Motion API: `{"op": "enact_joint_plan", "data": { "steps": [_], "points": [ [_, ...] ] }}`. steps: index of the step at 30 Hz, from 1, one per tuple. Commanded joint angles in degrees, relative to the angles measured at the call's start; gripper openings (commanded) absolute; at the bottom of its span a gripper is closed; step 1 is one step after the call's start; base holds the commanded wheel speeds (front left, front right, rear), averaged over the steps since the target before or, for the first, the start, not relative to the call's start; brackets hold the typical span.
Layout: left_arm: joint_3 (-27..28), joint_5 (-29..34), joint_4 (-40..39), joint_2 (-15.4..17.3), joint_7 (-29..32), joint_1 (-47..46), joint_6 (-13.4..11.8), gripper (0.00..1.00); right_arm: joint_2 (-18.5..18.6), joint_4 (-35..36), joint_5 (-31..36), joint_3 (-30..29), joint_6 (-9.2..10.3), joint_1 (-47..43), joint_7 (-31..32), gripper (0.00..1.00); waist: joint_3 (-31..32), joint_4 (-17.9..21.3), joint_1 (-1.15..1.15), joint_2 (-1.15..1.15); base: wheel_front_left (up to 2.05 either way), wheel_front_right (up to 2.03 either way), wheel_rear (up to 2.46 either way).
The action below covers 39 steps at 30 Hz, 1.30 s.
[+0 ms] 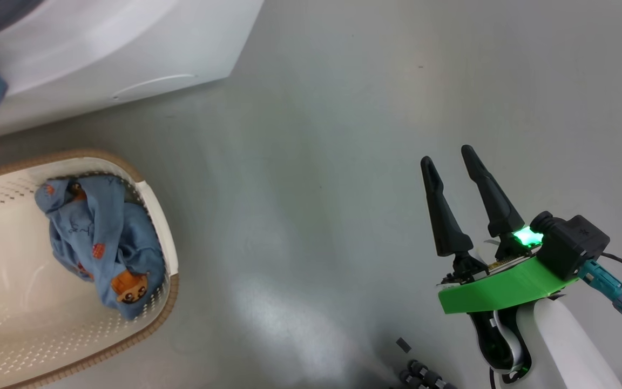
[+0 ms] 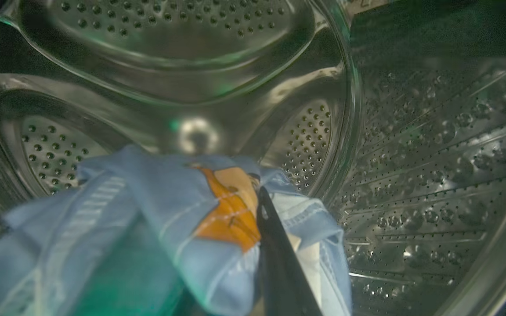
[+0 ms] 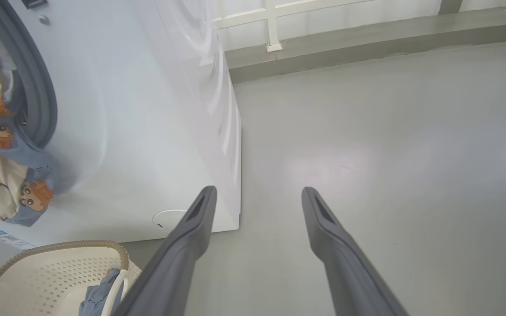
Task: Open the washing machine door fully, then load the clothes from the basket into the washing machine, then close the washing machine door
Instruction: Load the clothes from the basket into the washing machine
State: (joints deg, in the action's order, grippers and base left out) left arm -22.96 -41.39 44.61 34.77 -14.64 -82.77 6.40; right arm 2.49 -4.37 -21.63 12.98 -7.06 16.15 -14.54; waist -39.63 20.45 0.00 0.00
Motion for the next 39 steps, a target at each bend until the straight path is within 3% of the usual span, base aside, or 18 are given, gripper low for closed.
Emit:
{"op": "enact_joint_plan", "data": {
  "steps": [1, 4, 5, 6, 7, 8, 21, 29, 39],
  "points": [
    [2.77, 1.76, -2.40, 1.92, -0.34, 1.09, -0.37, 0.00, 0.39, 1.26, -0.46, 1.45, -0.43, -1.01, -0.46, 1.00, -0.17, 0.10, 0.00, 0.00, 0.00, 0.00, 0.00],
    [4.42, 4.37, -1.83, 1.00, -0.35, 3.18, -0.03, 0.00, 0.39, 1.04, -0.61, 1.66, -0.43, -0.82, -0.46, 1.00, -0.29, 0.15, 0.00, 0.00, 0.00, 0.00, 0.00],
    [4.35, 4.84, -0.79, 0.58, -0.35, 3.86, 0.13, 0.20, 0.39, 0.96, -0.66, 1.71, -0.43, -0.78, -0.46, 1.00, -0.23, 0.15, 0.00, 0.00, 0.00, 0.00, 0.00],
    [4.35, 4.84, -0.79, 0.58, -0.35, 3.86, 0.13, 0.20, 0.39, 0.96, -0.66, 1.71, -0.43, -0.78, -0.46, 1.00, -0.23, 0.15, 0.00, 0.00, 0.00, 0.00, 0.00],
    [3.80, 5.11, 0.71, 0.10, -0.35, 4.46, 0.31, 0.65, 0.39, 0.85, -0.68, 1.73, -0.43, -0.79, -0.46, 1.00, -0.09, 0.12, 0.00, 0.00, 0.00, 0.00, 0.00],
    [2.90, 5.44, 2.30, -0.26, -0.32, 4.77, 0.48, 1.00, 0.39, 0.72, -0.70, 1.77, -0.43, -0.81, -0.46, 1.00, 0.05, 0.09, 0.00, 0.00, 0.00, 0.00, 0.00],
    [-6.59, 5.11, 13.90, -3.02, 11.38, 3.40, 1.06, 1.00, 0.39, -1.12, -1.44, 2.30, -0.43, -0.18, -0.46, 1.00, 2.91, -0.10, 0.00, 0.00, 0.00, 0.00, 0.00],
    [-9.95, 2.52, 13.99, -4.24, 4.90, 7.94, 1.08, 1.00, 0.39, -2.41, -1.51, 1.66, -0.43, 0.39, -0.46, 1.00, 6.96, -2.05, 0.00, 0.00, 0.00, 0.00, 0.00],
    [-9.15, -0.55, 9.60, -6.17, -0.25, 14.87, 1.08, 1.00, 0.39, -4.50, -0.18, 0.33, -0.43, 1.43, -0.46, 1.00, 12.25, -7.12, 0.00, 0.00, 0.00, 0.00, 0.00]
  ]
}}
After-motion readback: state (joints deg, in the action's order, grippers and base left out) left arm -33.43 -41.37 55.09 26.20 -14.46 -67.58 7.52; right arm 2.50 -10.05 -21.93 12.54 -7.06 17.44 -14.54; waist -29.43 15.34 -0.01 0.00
